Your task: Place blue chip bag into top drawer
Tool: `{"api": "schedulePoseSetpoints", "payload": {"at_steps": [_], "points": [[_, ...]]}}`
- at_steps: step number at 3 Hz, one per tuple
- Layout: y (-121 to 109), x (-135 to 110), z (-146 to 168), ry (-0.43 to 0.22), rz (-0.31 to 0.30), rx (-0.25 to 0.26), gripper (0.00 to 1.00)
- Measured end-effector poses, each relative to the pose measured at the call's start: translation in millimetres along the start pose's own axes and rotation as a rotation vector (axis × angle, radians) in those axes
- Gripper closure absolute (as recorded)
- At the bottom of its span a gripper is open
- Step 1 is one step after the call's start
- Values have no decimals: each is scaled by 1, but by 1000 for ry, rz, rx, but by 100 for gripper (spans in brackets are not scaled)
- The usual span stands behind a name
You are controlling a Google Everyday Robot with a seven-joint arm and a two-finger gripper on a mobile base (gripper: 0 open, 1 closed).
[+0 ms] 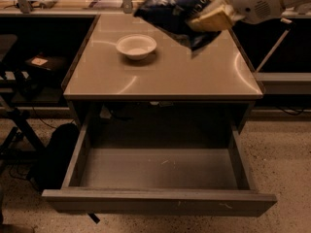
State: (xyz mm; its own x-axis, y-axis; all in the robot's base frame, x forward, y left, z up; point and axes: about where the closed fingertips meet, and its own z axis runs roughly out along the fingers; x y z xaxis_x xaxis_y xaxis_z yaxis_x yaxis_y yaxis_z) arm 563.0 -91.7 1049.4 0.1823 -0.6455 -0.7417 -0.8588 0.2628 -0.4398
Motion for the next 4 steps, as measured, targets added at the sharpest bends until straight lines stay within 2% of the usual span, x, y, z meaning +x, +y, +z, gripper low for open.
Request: {"api": "schedulePoseSetpoints", "payload": {"at_steps": [1,2,3,4], "points": [[69,-107,-21,-111,-113,56,100],[118,-129,-22,-108,-149,32,100],[113,-105,-7,-90,-96,-20,100],[117,-45,4,-4,-33,-24,100]]}}
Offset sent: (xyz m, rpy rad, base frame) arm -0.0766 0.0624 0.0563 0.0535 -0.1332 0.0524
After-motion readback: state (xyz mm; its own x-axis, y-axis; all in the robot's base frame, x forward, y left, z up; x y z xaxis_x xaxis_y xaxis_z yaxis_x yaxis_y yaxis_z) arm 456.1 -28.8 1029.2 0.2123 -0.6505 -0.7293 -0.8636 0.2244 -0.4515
